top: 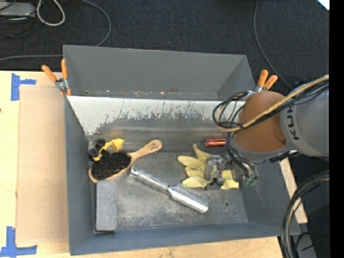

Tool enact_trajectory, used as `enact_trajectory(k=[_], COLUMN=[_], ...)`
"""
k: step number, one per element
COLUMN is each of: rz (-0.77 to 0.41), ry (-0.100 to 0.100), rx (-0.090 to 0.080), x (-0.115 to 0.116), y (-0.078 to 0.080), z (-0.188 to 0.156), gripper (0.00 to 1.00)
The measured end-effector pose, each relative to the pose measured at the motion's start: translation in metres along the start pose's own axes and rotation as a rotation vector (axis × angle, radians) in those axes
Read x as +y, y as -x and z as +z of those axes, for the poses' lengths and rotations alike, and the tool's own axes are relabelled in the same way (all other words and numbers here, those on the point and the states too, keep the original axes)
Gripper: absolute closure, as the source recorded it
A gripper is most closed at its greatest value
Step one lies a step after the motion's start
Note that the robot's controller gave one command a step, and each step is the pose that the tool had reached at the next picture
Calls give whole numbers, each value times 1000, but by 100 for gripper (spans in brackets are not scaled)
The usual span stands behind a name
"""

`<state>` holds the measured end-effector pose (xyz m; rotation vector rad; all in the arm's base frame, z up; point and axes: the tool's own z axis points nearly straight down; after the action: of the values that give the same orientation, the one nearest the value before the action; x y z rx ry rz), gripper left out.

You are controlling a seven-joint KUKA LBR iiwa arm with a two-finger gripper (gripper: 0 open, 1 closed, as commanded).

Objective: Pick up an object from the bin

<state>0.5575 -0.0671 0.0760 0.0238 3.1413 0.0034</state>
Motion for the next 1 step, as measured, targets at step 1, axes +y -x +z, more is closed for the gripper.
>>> enact_trajectory(k=[1], rz=[0], ry=[1], rx=[6], x=[0], y=[-2], z=[-11], gripper=[100])
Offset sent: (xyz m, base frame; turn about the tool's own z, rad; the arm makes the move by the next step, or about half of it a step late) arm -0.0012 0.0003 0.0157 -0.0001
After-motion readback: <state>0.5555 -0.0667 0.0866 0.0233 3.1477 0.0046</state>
